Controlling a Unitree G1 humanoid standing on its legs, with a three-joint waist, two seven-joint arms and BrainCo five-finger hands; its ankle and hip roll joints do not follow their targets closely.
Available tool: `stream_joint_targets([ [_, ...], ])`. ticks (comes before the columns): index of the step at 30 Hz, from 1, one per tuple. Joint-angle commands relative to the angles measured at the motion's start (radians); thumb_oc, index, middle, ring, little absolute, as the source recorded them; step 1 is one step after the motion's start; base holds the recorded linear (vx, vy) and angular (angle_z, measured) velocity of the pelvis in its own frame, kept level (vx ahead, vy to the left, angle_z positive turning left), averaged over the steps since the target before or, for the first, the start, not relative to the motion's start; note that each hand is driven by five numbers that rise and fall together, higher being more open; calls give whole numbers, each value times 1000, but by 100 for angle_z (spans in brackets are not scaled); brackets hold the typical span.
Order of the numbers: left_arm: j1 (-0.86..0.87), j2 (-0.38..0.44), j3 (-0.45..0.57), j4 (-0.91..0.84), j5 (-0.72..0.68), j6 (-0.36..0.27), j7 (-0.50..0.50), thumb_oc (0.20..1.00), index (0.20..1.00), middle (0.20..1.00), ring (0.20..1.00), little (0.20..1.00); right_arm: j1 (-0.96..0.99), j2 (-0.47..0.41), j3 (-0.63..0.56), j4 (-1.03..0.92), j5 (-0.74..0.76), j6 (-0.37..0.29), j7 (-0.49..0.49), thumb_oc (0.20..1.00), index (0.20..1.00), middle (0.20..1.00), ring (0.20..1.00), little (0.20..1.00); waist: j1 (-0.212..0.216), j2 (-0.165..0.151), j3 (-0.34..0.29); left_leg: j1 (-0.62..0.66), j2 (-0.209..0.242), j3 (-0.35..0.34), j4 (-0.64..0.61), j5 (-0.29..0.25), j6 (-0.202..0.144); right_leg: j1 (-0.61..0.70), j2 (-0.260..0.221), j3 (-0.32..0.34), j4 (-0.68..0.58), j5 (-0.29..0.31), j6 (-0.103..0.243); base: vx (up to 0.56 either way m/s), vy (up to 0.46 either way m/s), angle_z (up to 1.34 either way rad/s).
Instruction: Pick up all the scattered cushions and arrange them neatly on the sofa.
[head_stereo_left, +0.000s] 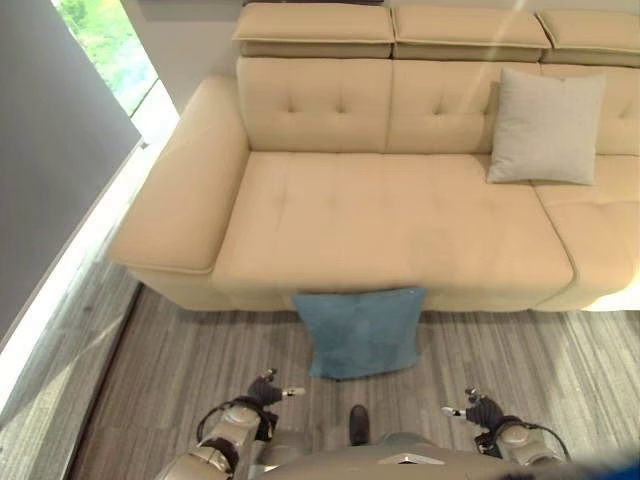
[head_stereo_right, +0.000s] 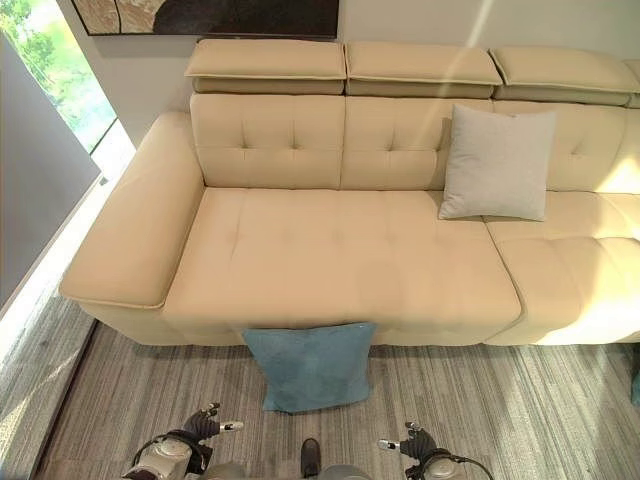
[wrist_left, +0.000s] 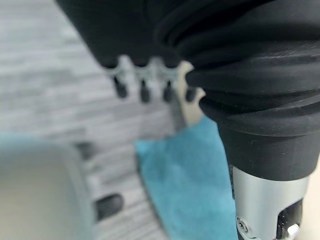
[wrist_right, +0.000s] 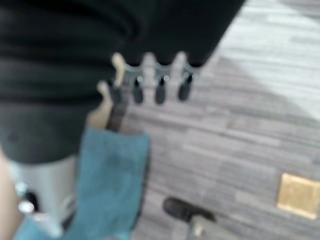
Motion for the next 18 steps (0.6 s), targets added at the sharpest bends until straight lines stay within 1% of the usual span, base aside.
stream_joint_targets([
  [1,-13,-2,-11,31,5,-18,14,1000,1000,1000,1000,1000,18,-34,-7,-15,29,-17,-4,1000,1000,1000,1000,1000,14,43,-2,83,-41,-26,-67,84,49,-37,2,103,128,-56,150,117,79,-33],
  [2,-6,-1,-7,36,8,-15,10,1000,1000,1000,1000,1000,17,-28,-14,-23,44,-25,-3,1000,1000,1000,1000,1000,14,46,-15,114,-41,-21,-129,91,60,-33,3,106,126,-50,150,97,83,-42],
  [3,2,2,-1,38,8,-17,12,1000,1000,1000,1000,1000,18,-25,-17,-29,51,-27,-3,1000,1000,1000,1000,1000,21,46,-22,126,-43,-21,-142,89,66,-29,-1,107,120,-53,158,96,87,-50],
  [6,11,15,21,32,-1,-21,22,1000,1000,1000,1000,1000,3,-13,-16,-42,64,-36,-5,1000,1000,1000,1000,1000,40,46,-16,140,-49,-15,-148,84,82,-42,-6,117,145,-52,174,-5,85,-22],
  [7,15,24,35,32,-6,-20,30,1000,1000,1000,1000,1000,-13,-7,-13,-48,66,-37,-6,1000,1000,1000,1000,1000,53,46,-3,134,-48,-1,-135,75,93,-75,-8,123,199,-48,184,-102,77,-47],
  [8,14,30,40,32,-11,-25,39,1000,1000,1000,1000,1000,-23,-6,-11,-55,66,-41,-9,1000,1000,1000,1000,1000,57,49,9,125,-47,-4,-123,75,100,-115,-3,146,261,-50,202,-90,60,-53],
  [9,13,34,44,34,-15,-26,41,1000,1000,1000,1000,1000,-26,-3,-11,-58,69,-44,-10,1000,1000,1000,1000,1000,51,53,12,121,-44,-15,-121,76,102,-132,7,180,296,-57,207,-50,30,-48],
  [10,13,37,45,34,-18,-27,40,1000,1000,1000,1000,1000,-27,-4,-9,-58,67,-43,-9,1000,1000,1000,1000,1000,48,54,14,118,-44,-22,-118,76,102,-140,8,201,301,-59,208,0,0,0],
  [11,13,37,45,34,-18,-27,40,1000,1000,1000,1000,1000,-27,-4,-9,-58,67,-43,-9,1000,1000,1000,1000,1000,48,54,13,117,-44,-22,-118,76,102,-141,8,201,302,-59,208,10,-77,30],
  [12,11,41,45,37,-23,-30,36,1000,1000,1000,1000,1000,-30,-7,-9,-54,55,-41,-14,1000,1000,1000,1000,1000,57,59,10,115,-31,-18,-118,69,96,-143,-49,186,264,-42,214,27,-120,29],
  [13,10,40,44,38,-28,-30,33,1000,1000,1000,1000,1000,-31,-7,-9,-56,48,-41,-16,1000,1000,1000,1000,1000,59,63,11,116,-24,-19,-116,63,93,-145,-76,172,246,-28,215,47,-159,0],
  [14,7,42,44,38,-32,-32,31,1000,1000,1000,1000,1000,-29,-11,-13,-58,44,-41,-14,1000,1000,1000,1000,1000,54,63,11,120,-22,-25,-115,58,91,-152,-91,175,230,-14,218,67,-164,-29],
  [15,3,43,45,37,-37,-34,27,1000,1000,1000,1000,1000,-20,-13,-18,-55,39,-36,-12,1000,1000,1000,1000,1000,45,57,15,129,-22,-30,-102,45,82,-158,-101,179,212,-6,226,52,-120,-25],
  [17,5,43,48,39,-40,-35,25,1000,1000,1000,1000,1000,-16,-14,-19,-49,35,-35,-12,1000,1000,1000,1000,1000,40,52,11,136,-17,-31,-103,42,75,-146,-100,182,197,-11,228,91,-163,15],
  [18,13,44,54,40,-41,-37,23,1000,1000,1000,1000,1000,-8,-18,-19,-45,23,-32,-10,1000,1000,1000,1000,1000,46,44,-8,150,-3,-20,-116,41,63,-123,-106,153,155,-13,225,141,-233,38],
])
